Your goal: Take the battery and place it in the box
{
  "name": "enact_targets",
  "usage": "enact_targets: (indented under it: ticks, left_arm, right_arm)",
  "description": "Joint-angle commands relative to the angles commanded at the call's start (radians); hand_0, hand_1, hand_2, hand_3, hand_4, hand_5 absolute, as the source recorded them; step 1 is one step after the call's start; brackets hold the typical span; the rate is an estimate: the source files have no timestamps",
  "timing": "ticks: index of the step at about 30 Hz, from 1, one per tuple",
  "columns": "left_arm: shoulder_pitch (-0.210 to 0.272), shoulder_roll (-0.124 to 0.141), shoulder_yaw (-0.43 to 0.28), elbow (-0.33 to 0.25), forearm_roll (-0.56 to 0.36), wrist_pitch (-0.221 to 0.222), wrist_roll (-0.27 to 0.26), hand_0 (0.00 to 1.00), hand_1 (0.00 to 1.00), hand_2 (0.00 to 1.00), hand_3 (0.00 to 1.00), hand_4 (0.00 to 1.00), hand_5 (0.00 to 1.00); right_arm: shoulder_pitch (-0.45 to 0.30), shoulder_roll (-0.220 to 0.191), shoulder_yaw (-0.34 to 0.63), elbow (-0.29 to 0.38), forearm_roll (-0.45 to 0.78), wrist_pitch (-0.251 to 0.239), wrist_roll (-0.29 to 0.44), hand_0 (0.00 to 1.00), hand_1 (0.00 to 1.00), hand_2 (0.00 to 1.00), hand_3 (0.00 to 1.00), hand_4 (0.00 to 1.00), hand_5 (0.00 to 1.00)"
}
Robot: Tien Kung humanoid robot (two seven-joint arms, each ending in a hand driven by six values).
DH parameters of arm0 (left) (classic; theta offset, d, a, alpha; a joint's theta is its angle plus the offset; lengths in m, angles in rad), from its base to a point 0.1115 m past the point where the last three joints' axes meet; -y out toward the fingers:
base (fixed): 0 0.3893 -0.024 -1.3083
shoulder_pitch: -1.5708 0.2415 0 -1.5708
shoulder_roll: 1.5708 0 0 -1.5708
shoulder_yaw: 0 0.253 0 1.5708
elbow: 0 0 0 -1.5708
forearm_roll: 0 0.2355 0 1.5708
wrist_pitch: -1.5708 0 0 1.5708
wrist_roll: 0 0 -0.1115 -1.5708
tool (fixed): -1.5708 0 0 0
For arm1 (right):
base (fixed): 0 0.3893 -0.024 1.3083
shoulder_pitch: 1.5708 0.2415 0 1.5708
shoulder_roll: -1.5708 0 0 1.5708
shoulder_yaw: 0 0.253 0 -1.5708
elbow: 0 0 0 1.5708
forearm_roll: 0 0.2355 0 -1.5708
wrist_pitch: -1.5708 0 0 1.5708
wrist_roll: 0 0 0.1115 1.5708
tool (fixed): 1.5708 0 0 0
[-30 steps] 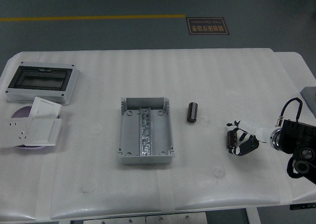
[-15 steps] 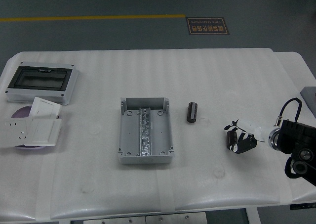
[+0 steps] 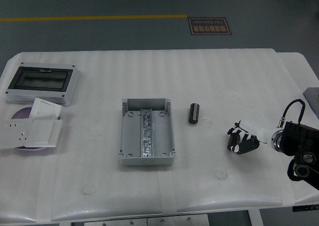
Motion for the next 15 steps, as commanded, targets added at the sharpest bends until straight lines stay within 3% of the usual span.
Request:
enact_targets:
  ticks: [2,3,8,9,15]
  left_arm:
    - [0.0,0.0,0.0,0.0,0.0,0.001,-0.001,0.64,0.575,0.546,0.609,0.357,0.002]
    - [0.0,0.0,0.001,0.0,0.0,0.001,-0.001,0.64,0.576,0.547,0.61,0.362,0.002]
    - [0.0,0.0,0.0,0.0,0.001,0.002,-0.003,0.64,0.576,0.547,0.61,0.362,0.002]
    - [0.0,-0.001,0.0,0.0,0.001,0.003,-0.004,0.64,0.576,0.548,0.61,0.365,0.002]
    - [0.003,-0.002,-0.008,0.0,0.01,0.003,-0.004,0.639,0.578,0.549,0.61,0.372,0.002]
  right_arm:
    - [-0.001,0.001,-0.001,-0.003,-0.001,-0.003,0.001,0.479,0.553,0.444,0.658,0.654,0.229]
    - [-0.001,0.001,-0.001,-0.005,-0.002,-0.004,0.002,0.46,0.528,0.405,0.608,0.52,0.184]
    - [0.002,0.003,-0.002,-0.008,-0.009,-0.015,0.004,0.46,0.528,0.405,0.608,0.52,0.184]
    - [0.003,0.003,-0.001,-0.006,-0.011,-0.018,0.004,0.448,0.514,0.393,0.607,0.404,0.147]
    - [0.041,0.015,0.012,0.037,-0.032,-0.046,0.004,0.446,0.512,0.383,0.6,0.399,0.143]
